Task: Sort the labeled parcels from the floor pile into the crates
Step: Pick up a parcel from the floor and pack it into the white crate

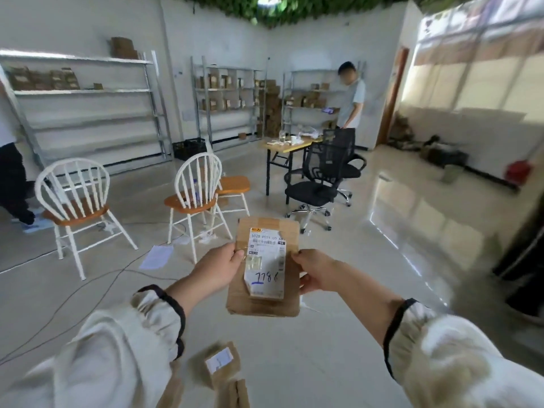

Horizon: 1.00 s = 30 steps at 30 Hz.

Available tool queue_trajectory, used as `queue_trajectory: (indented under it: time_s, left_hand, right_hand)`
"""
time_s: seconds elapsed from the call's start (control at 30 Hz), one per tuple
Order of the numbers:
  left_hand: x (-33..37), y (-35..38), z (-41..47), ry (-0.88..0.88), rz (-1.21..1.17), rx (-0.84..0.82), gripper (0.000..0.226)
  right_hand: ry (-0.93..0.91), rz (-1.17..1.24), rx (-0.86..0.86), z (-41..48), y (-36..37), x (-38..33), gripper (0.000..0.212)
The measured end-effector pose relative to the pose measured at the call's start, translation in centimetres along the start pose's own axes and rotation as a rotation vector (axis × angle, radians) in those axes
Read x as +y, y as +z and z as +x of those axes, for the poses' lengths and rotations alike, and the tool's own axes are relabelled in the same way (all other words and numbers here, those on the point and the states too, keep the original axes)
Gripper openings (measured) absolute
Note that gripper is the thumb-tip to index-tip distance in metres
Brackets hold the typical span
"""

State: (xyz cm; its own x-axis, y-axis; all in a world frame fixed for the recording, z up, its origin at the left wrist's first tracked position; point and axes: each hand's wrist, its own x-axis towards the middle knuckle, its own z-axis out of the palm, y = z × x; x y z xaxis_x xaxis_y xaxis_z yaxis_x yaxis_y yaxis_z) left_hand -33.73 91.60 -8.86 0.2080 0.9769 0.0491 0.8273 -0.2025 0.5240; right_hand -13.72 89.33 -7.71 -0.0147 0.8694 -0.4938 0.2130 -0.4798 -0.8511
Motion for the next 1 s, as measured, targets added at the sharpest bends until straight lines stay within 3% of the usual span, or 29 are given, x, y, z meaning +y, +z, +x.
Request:
queue_trajectory:
  time_s: [0.13, 0.43, 0.53, 0.7, 1.0]
  left_hand:
    - [5.9, 1.6, 0.7, 0.160, 0.003, -0.032, 0.027]
    - [25.3, 10.9, -6.8, 0.659, -0.085, -0.364, 0.031]
    - [32.2, 14.7, -13.4, 0.810, -0.151, -0.491, 0.031]
    - [41.8, 20.3, -26.5, 1.059, -0.204, -0.681, 0.034]
    - [51.1, 28.1, -51.0, 1.391, -0.257, -1.053, 0.028]
  right_hand:
    - [-0.025, 0.109, 0.191, -4.8, -4.3, 2.2, 0.039]
    - [0.068, 0.345, 0.773, -24.6, -13.9, 14.1, 0.039]
    - [0.126, 0.422, 0.983, -33.4, -16.0, 19.6, 0.038]
    - [0.202, 0.630, 1.170, -48.5, -16.4, 28.7, 0.033]
    - [0.382, 0.779, 1.532, -69.7, -10.7, 41.0, 0.036]
